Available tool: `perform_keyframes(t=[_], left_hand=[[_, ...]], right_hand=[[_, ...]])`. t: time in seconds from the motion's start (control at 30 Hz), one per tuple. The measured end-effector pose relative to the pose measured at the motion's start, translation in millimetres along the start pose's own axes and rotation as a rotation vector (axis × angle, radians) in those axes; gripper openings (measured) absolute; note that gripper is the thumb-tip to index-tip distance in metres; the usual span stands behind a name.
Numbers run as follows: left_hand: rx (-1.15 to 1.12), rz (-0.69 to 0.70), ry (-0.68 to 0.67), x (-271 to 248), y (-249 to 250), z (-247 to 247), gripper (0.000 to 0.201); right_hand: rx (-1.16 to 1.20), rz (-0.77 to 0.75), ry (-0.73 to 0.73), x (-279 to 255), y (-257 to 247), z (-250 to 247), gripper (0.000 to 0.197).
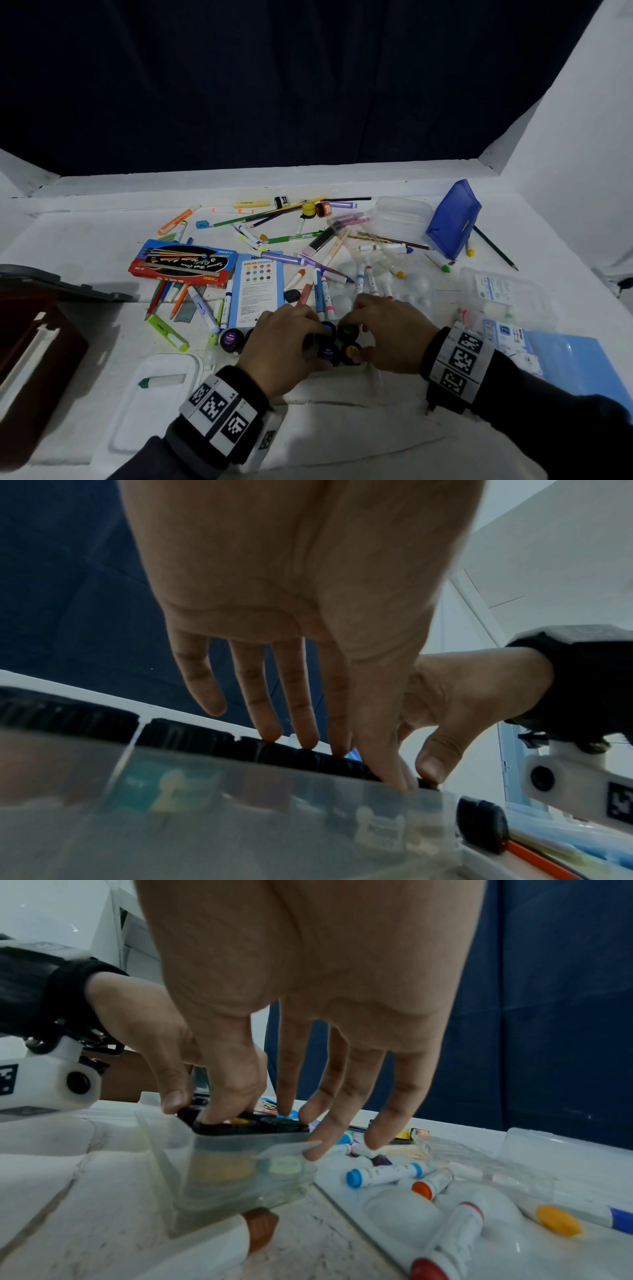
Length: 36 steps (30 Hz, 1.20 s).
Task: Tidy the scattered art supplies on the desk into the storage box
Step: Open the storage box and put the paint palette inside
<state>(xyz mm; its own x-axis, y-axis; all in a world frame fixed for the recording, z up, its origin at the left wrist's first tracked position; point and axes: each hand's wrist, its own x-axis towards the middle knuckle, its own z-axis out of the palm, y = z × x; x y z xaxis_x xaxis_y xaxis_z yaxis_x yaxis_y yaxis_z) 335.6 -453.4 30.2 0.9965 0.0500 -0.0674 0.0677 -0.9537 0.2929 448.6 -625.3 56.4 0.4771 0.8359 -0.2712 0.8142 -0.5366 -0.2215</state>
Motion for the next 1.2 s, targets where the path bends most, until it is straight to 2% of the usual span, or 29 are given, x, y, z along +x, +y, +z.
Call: perform_keyframes(t=[0.23, 0.37, 0.47, 0.6, 0.67, 0.8, 0.9, 1.03, 1.2], left_hand=[[0.002, 0.076, -0.032, 2.6, -7.1, -0.6, 0.051], [-0.009, 0.126, -0.038, 4.0, -18.5, -7.5, 0.040], [-0.172, 0.112, -0.043, 3.7, -28.8, -9.9, 0.030], [-0.384, 0.058, -0.029, 1.6, -39.6, -16.2, 0.029], [-0.408, 0.046, -0.031, 1.5, -47.5, -22.6, 0.030], [-0.367, 0.031, 0.027, 7.5, -66.9, -44.7, 0.029], [-0.300, 0.015, 0.075, 19.4, -81.5, -66.6, 0.041], [-0.231, -0.005, 0.086, 56.7, -106.3, -83.8, 0.042], [-0.208, -0.023, 0.057, 126.6, -123.0, -87.9, 0.050]], right_hand=[[-0.043, -0.015, 0.001, -0.9, -2.6, -0.2, 0.042], [-0.048, -0.017, -0.042, 4.5, -0.6, -6.8, 0.042], [-0.081, -0.047, -0.098, 14.3, -0.9, -13.0, 0.041], [-0.074, -0.105, -0.132, 30.3, 2.8, -23.0, 0.038], [-0.029, -0.114, -0.093, 39.9, 6.3, -27.1, 0.036], [0.073, -0.079, 0.137, 65.6, 17.2, -36.2, 0.021], [0.077, -0.041, 0.270, 90.1, 27.9, -47.5, 0.017], [0.049, 0.043, 0.303, 129.1, 49.4, -61.6, 0.020], [-0.001, 0.113, 0.232, 183.7, 74.8, -70.6, 0.024]])
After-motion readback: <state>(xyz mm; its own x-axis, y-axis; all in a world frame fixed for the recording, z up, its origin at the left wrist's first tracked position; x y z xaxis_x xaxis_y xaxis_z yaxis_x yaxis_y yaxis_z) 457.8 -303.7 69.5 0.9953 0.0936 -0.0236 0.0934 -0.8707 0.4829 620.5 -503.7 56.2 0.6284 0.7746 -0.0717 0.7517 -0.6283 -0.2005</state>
